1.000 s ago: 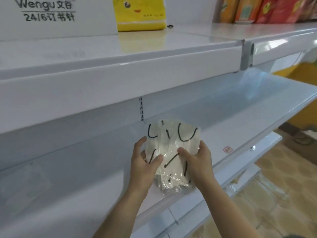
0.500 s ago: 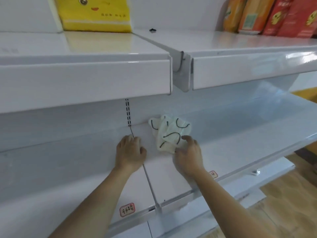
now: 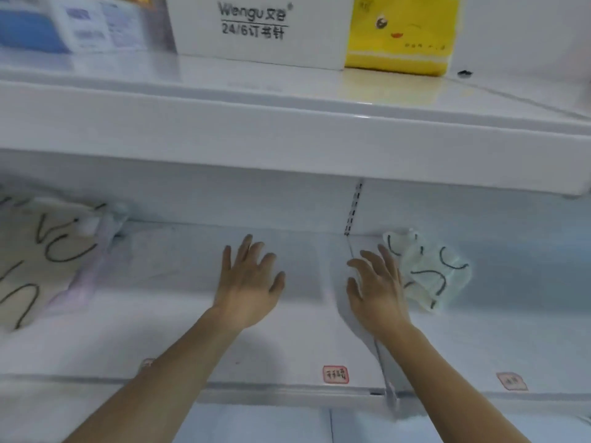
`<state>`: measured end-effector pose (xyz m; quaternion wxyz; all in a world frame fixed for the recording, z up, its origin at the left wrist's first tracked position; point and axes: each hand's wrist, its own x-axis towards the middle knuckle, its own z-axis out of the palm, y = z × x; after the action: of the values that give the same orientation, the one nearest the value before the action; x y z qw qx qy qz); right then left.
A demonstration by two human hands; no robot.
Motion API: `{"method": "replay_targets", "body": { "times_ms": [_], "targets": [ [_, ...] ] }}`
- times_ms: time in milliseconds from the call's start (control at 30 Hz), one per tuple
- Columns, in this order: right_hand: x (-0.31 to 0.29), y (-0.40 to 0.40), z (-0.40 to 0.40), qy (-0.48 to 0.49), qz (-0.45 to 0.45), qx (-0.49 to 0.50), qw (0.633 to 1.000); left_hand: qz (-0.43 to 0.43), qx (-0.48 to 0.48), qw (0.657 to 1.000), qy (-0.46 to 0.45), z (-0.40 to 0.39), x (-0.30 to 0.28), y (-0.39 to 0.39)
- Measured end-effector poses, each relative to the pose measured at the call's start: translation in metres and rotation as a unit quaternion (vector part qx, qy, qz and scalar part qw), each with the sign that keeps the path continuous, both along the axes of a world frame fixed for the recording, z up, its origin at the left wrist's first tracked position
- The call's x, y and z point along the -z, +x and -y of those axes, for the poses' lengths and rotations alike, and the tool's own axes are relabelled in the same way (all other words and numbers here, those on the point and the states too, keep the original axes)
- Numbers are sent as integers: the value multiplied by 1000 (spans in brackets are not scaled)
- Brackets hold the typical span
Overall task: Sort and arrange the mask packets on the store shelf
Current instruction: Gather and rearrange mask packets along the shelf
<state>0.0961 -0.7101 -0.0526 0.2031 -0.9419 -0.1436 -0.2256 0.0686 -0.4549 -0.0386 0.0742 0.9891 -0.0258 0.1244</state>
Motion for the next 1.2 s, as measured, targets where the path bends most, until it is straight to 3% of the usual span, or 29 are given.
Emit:
{"method": "replay_targets", "body": {
  "times_ms": [100, 267, 467, 633, 800, 967, 1100, 1200],
  "targets": [
    [-1, 8, -79, 2, -66, -38, 997, 40, -58, 998, 3, -82, 2, -25],
    [4, -9, -223, 31, -141, -107, 984, 34, -108, 994, 0, -210, 7, -58],
    [-5, -22, -359, 59, -179, -100, 977, 175, -144, 973, -43, -322, -5, -69],
    [-15, -35, -428, 197, -246, -80, 946, 155, -225, 954, -121, -378, 10, -77],
    [-5, -51, -463, 327, -270, -51, 904, 124, -92, 960, -234, -388, 22, -86],
    [-4, -59, -470, 531, -291, -86, 791, 167, 25, 946, -276, -378, 15, -93],
    [-1, -55, -476, 505, -273, -42, 818, 162, 47, 935, -313, -383, 13, -97],
    [3, -55, -470, 553, -240, 3, 798, 177, 2, 930, -322, -388, 19, -94]
  ]
}}
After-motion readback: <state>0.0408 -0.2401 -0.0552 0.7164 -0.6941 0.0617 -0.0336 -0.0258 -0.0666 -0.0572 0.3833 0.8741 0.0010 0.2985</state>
